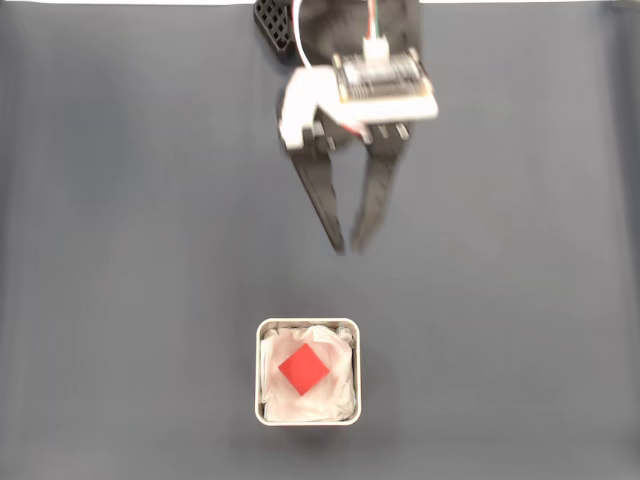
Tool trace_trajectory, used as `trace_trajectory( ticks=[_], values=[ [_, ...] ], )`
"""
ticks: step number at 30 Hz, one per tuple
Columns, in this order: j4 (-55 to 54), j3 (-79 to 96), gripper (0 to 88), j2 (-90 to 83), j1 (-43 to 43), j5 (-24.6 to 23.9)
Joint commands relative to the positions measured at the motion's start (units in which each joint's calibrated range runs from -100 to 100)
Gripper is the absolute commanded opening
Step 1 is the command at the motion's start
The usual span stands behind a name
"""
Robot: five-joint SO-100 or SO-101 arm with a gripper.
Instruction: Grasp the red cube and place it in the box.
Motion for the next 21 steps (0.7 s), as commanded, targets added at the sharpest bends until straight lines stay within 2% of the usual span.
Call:
trace_trajectory(
  ticks=[1,6,12,17,21],
  values=[
    [-2.71,23.56,0.0,-18.75,0.65,1.42],
    [-5.9,50.56,0.0,-38.42,0.93,0.78],
    [-6.48,67.99,0.0,-53.67,0.72,-0.88],
    [4.51,67.99,0.0,-54.71,-0.49,-2.3],
    [15.16,67.99,0.0,-54.8,-0.63,-1.32]
  ],
)
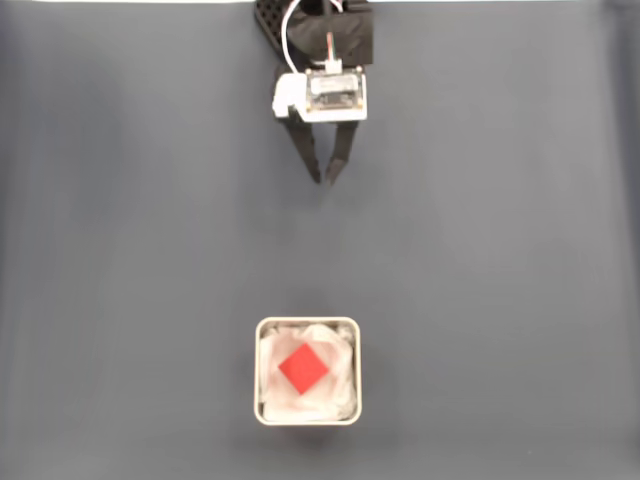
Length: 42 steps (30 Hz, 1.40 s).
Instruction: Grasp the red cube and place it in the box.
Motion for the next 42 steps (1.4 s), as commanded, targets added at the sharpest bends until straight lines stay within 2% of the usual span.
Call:
trace_trajectory(
  ticks=[1,4,13,28,42],
  values=[
    [9.1,0.45,0.0,-0.96,-0.27,0.83],
    [14.43,0.45,0.0,-0.96,0.02,1.51],
    [21.4,0.45,0.0,-0.96,0.3,0.78],
    [21.65,0.45,0.3,-0.87,3.99,1.71],
    [21.65,0.45,0.4,-0.87,3.57,1.76]
  ],
)
